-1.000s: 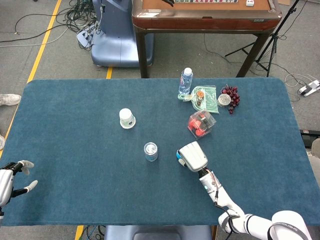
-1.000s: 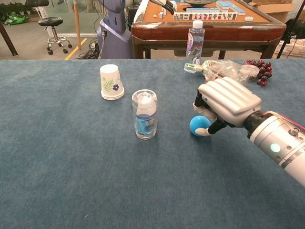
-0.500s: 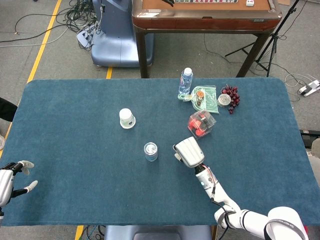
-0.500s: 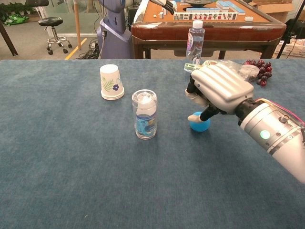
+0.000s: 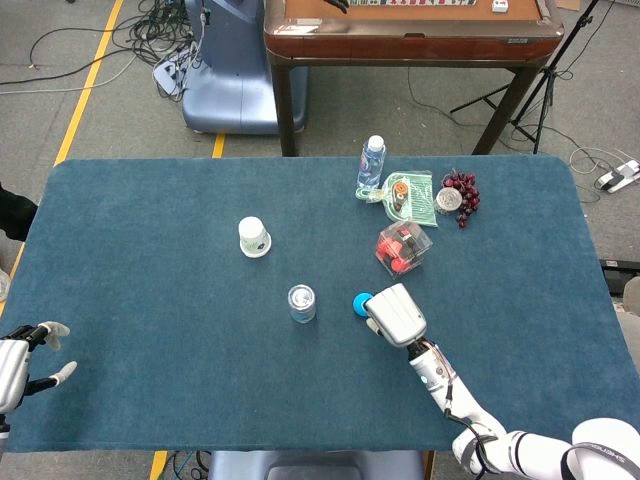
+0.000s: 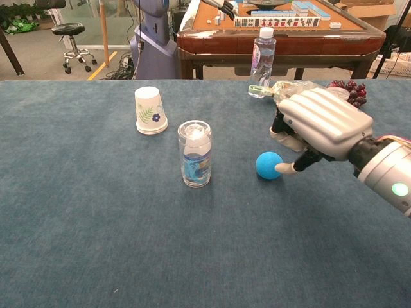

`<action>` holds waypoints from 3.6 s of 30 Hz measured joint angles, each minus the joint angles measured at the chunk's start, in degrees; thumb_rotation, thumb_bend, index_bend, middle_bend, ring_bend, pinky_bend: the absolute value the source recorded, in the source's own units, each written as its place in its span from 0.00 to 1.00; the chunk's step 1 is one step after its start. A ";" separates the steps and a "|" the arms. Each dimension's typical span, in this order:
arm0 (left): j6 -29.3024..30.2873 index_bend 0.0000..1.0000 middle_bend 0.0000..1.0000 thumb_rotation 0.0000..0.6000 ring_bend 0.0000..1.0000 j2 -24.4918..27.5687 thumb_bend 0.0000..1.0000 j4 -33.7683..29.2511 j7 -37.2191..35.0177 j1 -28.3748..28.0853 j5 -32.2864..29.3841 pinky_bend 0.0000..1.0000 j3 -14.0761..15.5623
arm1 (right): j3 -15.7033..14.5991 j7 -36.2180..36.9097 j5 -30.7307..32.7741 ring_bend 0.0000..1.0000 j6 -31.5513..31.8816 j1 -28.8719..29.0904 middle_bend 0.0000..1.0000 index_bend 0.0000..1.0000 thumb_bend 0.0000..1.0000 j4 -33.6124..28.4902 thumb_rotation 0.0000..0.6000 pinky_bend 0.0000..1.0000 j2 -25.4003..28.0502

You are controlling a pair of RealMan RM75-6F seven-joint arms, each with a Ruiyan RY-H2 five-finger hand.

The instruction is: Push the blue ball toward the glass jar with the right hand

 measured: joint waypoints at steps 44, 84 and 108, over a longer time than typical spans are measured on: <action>-0.27 0.45 0.56 1.00 0.48 0.38 0.06 0.06 -1.05 0.02 -0.35 0.66 -0.11 | 3.11 5.90 0.31 1.00 2.08 3.48 1.00 1.00 0.00 11.42 1.00 1.00 -6.64; -0.27 0.45 0.56 1.00 0.48 1.07 0.06 -0.35 -2.16 0.22 -0.67 0.66 -0.19 | 3.49 7.74 2.88 1.00 -1.85 4.98 1.00 1.00 0.00 19.34 1.00 1.00 -11.07; -0.64 0.45 0.56 1.00 0.48 0.75 0.06 -0.19 -1.49 0.05 -0.39 0.66 0.02 | 2.55 10.31 0.13 1.00 3.29 5.93 1.00 1.00 0.00 21.43 1.00 1.00 -11.00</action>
